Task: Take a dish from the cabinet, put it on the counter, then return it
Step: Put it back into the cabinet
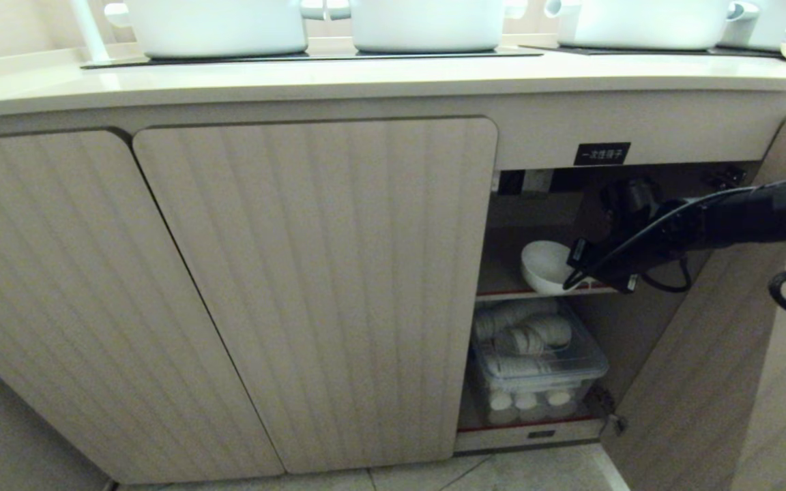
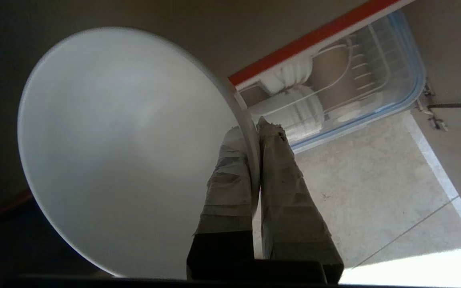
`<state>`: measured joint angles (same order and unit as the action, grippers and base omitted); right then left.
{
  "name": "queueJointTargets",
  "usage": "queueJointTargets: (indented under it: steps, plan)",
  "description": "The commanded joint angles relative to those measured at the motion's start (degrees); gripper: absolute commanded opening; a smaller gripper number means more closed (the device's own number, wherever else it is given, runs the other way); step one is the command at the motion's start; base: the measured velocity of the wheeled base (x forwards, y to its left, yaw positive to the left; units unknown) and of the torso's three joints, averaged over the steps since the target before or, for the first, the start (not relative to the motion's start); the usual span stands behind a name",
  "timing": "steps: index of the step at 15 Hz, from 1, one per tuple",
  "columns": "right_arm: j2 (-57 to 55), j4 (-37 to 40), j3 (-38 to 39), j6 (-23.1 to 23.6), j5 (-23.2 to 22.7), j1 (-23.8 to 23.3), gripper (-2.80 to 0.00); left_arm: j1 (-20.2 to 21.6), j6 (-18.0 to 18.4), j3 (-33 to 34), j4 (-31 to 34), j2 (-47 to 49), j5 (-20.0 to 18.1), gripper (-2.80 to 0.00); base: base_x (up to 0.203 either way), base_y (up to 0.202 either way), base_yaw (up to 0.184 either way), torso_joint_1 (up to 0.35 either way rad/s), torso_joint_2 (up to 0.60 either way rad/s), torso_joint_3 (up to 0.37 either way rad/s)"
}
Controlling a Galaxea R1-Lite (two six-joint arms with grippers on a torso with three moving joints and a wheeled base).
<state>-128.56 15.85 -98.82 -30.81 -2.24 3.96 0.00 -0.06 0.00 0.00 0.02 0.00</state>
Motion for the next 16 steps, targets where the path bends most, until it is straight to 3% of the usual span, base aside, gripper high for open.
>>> queueJointTargets:
  steps: [1,16]
  plan:
    - [-2.34,1.32,-2.94,-0.21,0.01,-0.35,-2.80,0.00,-0.02,0.00,0.00,-0.02,0.00,-2.80,0.000,0.000,0.000,0.000,0.00,0.000]
    - [-8.19,2.26,-12.36,-0.48,1.09,-0.71,-2.80,0.00,-0.02,0.00,0.00,-0.02,0.00,-2.80,0.000,0.000,0.000,0.000,0.00,0.000]
